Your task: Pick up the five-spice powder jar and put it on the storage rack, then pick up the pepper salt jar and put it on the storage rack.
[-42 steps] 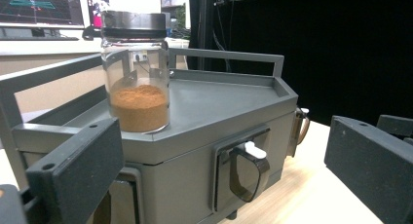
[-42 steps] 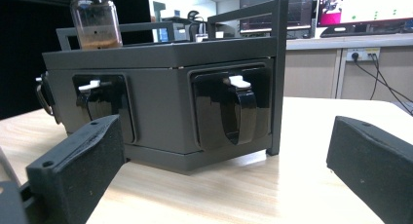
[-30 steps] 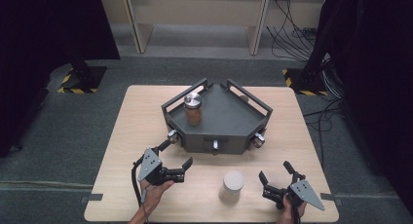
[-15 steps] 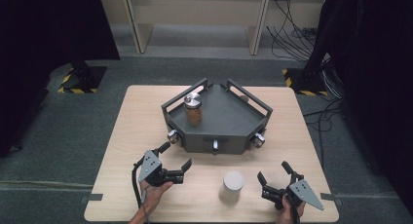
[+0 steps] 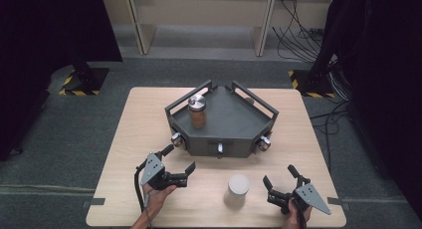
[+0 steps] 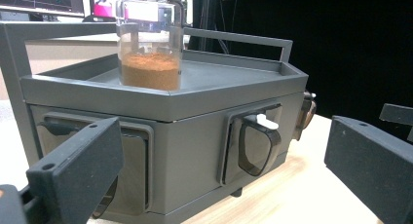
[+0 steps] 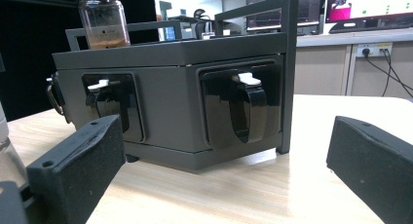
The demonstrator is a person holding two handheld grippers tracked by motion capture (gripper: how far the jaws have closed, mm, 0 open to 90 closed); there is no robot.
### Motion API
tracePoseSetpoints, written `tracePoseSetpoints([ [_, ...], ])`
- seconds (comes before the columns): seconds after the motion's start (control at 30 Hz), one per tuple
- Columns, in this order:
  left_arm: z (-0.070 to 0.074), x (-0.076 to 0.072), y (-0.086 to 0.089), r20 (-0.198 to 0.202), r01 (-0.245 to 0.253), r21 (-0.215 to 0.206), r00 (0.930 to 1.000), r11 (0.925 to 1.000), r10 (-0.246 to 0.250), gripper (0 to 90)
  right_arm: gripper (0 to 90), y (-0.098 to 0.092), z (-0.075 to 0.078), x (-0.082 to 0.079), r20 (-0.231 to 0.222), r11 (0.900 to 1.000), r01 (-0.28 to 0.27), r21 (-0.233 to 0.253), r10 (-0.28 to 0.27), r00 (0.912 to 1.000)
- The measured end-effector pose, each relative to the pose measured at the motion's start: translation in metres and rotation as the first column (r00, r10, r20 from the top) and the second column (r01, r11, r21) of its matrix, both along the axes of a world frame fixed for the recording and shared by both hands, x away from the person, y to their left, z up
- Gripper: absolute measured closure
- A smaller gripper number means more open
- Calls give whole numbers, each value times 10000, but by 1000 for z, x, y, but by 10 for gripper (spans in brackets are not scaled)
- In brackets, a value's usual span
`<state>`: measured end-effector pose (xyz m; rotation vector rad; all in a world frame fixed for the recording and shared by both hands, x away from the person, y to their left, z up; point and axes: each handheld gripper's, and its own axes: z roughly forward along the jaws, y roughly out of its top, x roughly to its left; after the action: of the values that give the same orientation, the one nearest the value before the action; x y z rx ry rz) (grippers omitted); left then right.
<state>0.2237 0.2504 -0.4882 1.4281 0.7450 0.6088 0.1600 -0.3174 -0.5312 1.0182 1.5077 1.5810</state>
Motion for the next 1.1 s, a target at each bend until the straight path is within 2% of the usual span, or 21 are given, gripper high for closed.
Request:
tracePoseSetpoints([
  [0.9, -2, 3, -1, -136, 75, -31, 9999, 10000, -76, 2, 8, -1, 1, -1, -12, 10000, 18, -56, -18, 10000],
  [1.1, -4, 3, -1, -237, 36, -31, 9997, 10000, -37, 2, 8, -2, 0, -2, -34, 9999, 92, 95, -92, 10000],
])
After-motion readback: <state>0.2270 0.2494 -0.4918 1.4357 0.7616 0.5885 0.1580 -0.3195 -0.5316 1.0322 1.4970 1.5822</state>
